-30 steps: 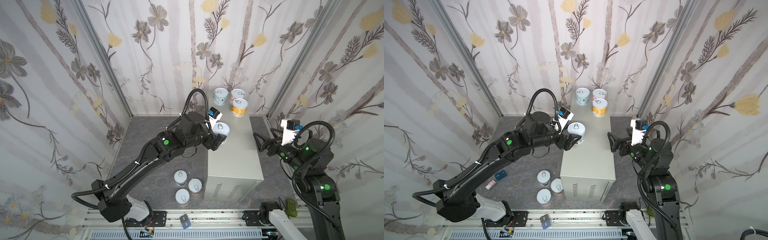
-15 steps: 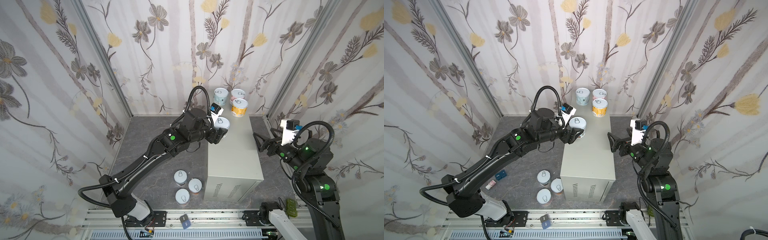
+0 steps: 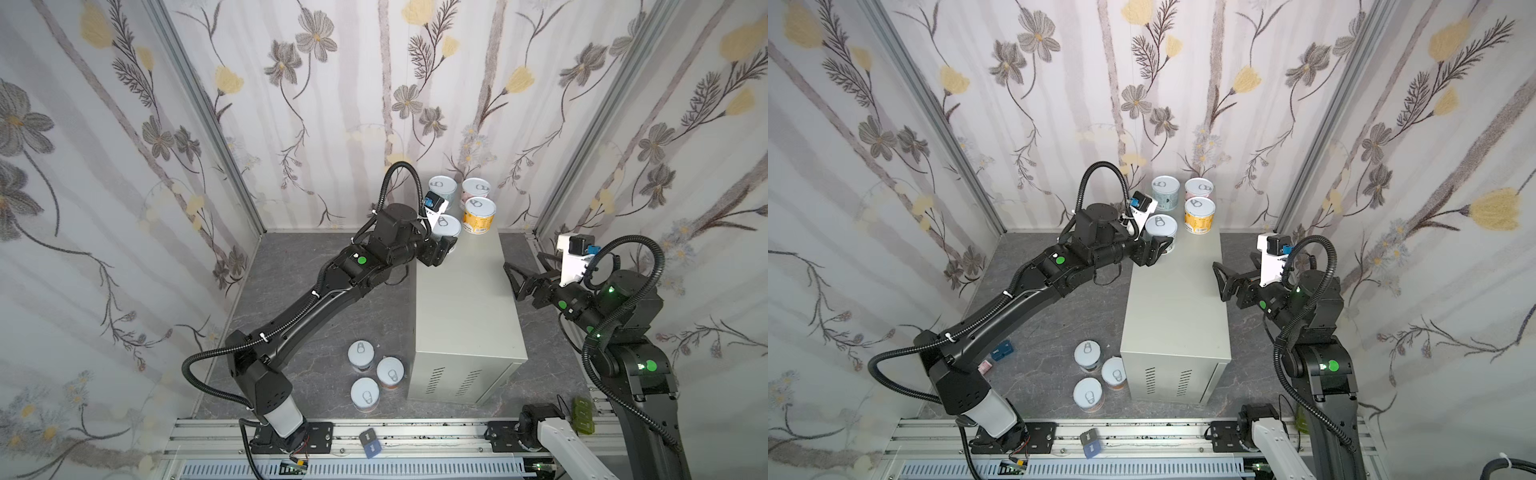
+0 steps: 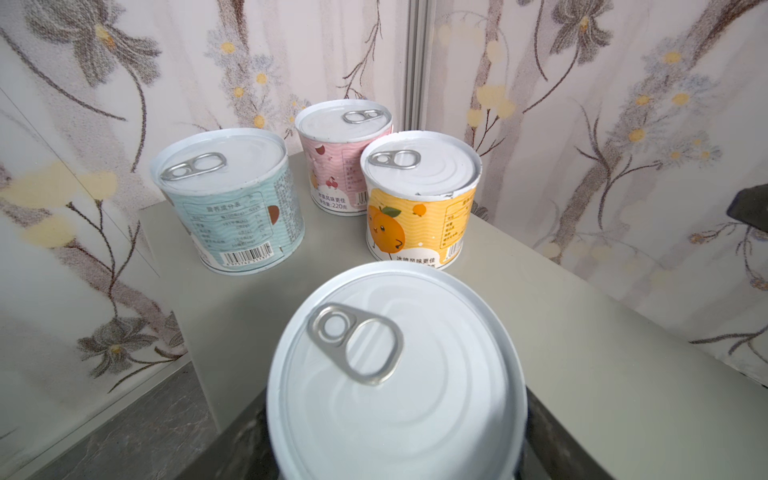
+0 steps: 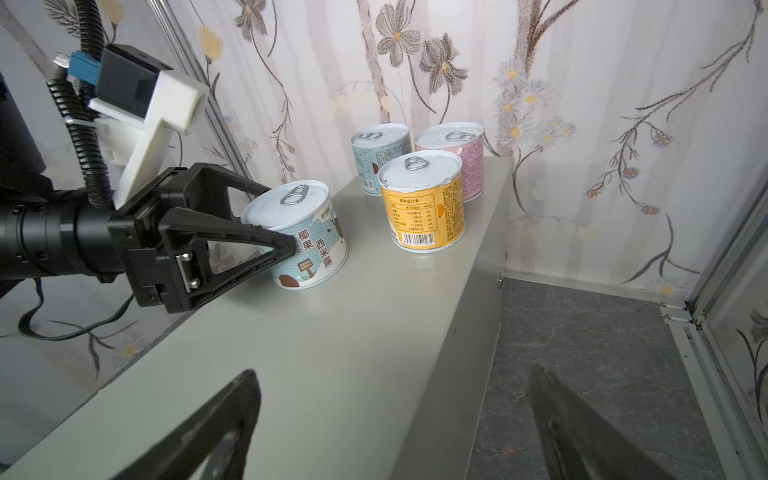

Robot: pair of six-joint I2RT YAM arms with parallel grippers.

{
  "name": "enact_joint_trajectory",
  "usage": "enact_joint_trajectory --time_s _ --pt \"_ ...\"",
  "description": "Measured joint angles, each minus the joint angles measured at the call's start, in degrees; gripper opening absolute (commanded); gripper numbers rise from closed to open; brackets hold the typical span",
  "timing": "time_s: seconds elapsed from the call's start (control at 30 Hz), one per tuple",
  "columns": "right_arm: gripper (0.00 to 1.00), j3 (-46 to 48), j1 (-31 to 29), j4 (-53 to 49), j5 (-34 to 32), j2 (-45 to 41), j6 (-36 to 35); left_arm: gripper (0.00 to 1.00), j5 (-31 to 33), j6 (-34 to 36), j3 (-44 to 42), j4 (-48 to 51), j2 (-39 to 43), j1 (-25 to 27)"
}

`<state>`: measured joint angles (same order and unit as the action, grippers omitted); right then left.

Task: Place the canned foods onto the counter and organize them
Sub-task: 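Move the held pale blue can toward the other cans with the left gripper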

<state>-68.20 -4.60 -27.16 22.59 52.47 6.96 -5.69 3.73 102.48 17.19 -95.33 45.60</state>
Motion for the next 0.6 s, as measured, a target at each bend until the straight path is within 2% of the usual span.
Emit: enact_joint_trajectory --time_s 0.6 --pt "1.00 -1.92 0.00 -0.04 -0.44 0.83 -0.26 0.74 -3.32 0.87 2.84 -6.73 -5.92 -3.26"
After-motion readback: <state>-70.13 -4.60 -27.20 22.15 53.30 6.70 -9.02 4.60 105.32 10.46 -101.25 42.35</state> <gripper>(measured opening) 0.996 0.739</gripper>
